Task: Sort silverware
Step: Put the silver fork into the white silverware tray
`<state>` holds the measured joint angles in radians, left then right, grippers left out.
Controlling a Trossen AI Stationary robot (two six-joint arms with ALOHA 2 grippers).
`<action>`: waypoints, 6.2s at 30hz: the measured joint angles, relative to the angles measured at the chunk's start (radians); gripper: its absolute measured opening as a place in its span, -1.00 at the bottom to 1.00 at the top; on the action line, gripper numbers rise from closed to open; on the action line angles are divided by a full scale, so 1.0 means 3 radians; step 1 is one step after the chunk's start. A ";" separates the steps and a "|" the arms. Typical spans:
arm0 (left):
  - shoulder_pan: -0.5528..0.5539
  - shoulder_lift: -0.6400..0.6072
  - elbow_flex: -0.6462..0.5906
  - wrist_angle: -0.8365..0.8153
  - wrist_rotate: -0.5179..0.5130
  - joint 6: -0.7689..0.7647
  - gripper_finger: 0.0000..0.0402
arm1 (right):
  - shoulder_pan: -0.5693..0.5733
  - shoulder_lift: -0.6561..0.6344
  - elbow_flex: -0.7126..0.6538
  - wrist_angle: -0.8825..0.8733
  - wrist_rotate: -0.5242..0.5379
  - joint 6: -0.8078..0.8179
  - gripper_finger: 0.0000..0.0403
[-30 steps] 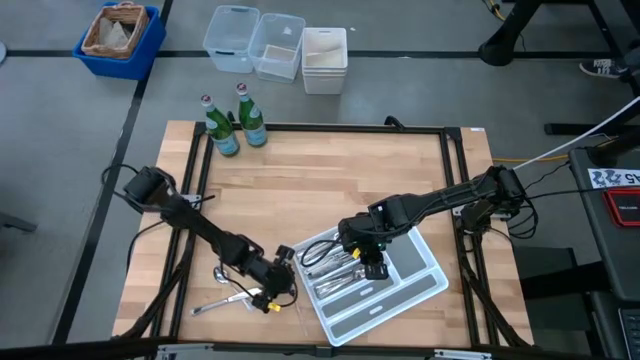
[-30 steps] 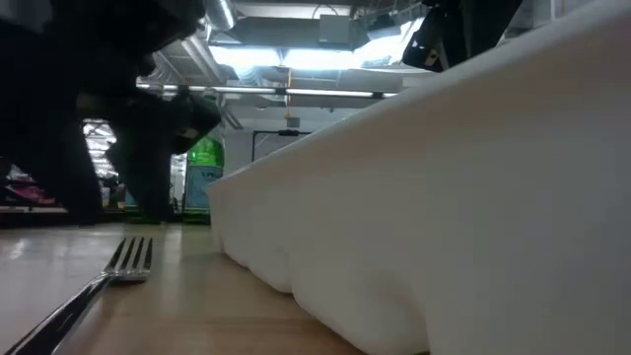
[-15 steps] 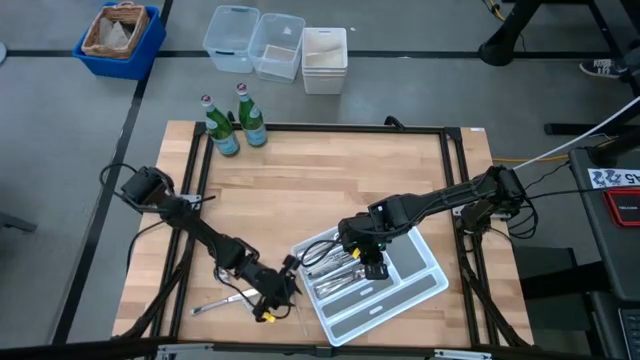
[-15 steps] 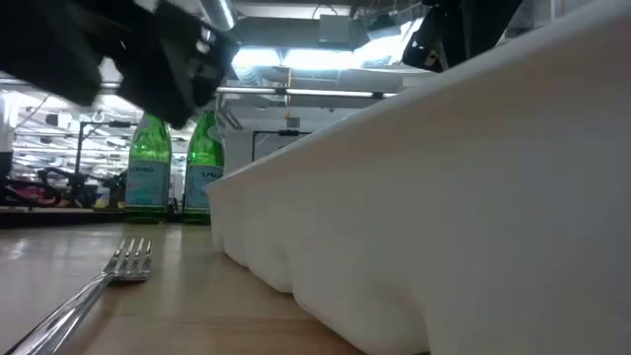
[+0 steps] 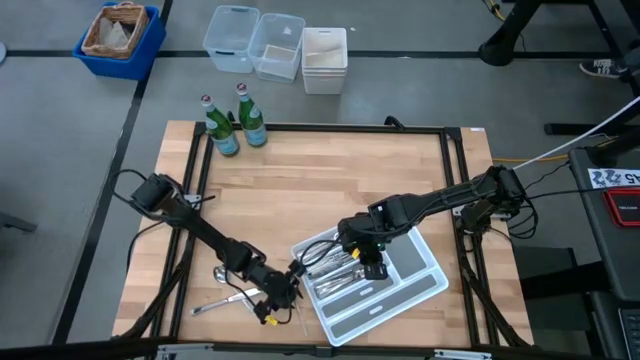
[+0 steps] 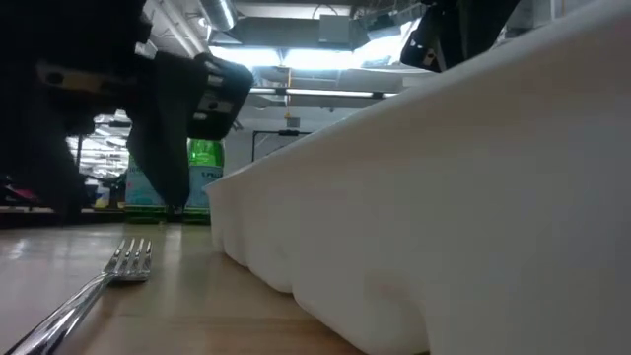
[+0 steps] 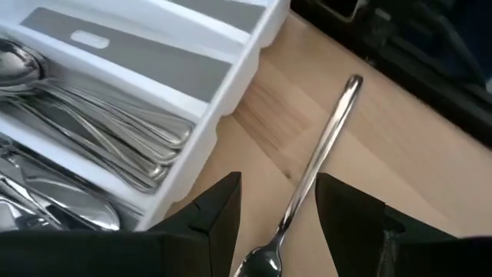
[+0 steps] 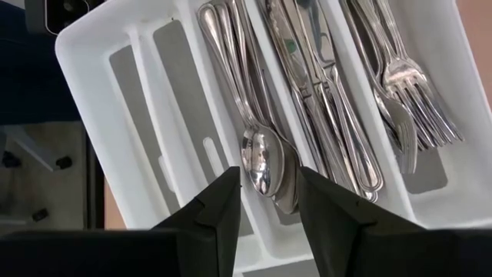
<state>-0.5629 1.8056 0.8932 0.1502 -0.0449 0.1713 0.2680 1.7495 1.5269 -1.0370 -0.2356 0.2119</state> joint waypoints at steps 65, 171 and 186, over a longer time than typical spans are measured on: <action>0.0167 -0.0073 0.0051 -0.0158 0.0519 -0.0255 -0.99 | 0.0000 0.0000 0.0000 0.0293 -0.0020 0.0009 -0.35; 0.0561 -0.0384 0.0056 0.0975 -0.1358 0.0919 -0.97 | -0.0439 0.0002 -0.0146 0.1071 -0.1116 0.1640 -0.94; 0.0511 -0.0384 0.0055 0.1028 -0.1419 0.1266 -0.87 | -0.0434 0.0002 -0.0146 0.1092 -0.1057 0.1672 -0.99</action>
<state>-0.4096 1.6905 0.9096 0.4585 -0.4705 0.5510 0.1379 1.7500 1.4830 -0.7094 -0.5528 0.7136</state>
